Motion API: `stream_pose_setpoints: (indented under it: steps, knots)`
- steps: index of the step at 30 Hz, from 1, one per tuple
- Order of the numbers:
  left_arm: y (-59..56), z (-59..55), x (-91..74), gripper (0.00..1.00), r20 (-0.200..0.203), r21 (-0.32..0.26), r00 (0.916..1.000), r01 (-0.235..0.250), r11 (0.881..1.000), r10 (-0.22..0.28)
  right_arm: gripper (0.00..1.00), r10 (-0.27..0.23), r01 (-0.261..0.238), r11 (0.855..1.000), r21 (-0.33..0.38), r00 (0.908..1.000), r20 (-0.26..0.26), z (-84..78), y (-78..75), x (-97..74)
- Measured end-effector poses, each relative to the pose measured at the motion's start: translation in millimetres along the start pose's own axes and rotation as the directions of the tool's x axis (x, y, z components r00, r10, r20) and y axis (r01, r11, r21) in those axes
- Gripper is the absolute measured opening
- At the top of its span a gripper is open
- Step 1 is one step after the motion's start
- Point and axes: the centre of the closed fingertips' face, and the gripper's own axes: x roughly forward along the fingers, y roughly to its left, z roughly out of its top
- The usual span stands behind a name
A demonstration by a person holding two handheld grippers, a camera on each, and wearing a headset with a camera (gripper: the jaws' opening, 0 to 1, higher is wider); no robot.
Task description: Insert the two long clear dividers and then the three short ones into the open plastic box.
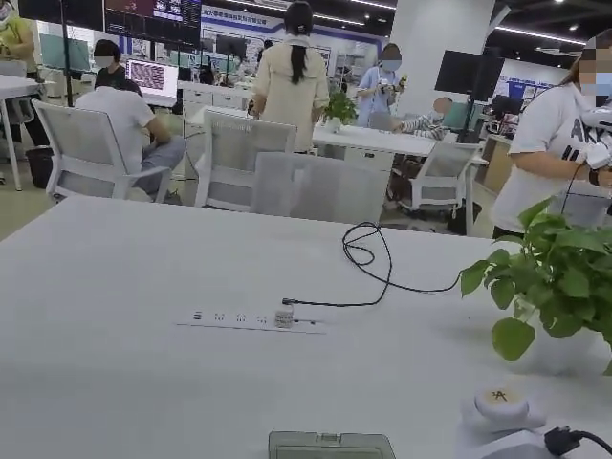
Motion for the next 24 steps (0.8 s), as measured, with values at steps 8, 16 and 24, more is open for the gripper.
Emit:
stream_pose_setpoints:
  steps: [8,16,24]
  knots:
    - [0.1,0.8,0.1,0.91,0.002,0.002,1.0,-0.001,1.0,0.001,0.07,0.005,-0.005,1.0,0.0,1.0,-0.002,0.9,1.3,-1.3]
    - [-0.2,0.6,0.5,0.9,0.002,-0.001,1.0,0.001,1.0,-0.001,0.07,0.003,-0.003,1.0,-0.011,1.0,-0.005,-0.8,2.6,-0.4]
    - [0.6,-0.9,0.0,0.9,-0.002,-0.002,1.0,-0.001,1.0,0.001,0.07,0.0,0.0,1.0,-0.026,1.0,-0.002,-0.2,2.9,0.2]
